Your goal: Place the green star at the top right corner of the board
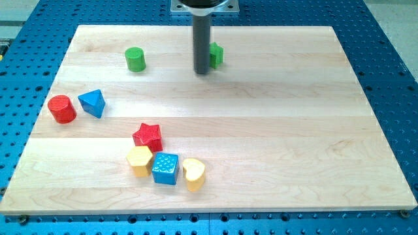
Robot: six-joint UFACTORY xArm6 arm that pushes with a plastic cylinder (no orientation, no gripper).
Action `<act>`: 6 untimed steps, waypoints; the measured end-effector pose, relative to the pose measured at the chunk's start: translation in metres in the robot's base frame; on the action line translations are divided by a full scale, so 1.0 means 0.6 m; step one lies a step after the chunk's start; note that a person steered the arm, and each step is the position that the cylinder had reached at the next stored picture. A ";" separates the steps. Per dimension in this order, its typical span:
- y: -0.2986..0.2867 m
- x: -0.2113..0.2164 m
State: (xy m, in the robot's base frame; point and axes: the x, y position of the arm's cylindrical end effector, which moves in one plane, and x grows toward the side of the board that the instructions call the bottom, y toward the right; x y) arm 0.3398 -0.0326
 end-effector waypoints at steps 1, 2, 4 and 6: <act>0.014 -0.031; 0.098 -0.072; 0.064 -0.098; 0.116 -0.141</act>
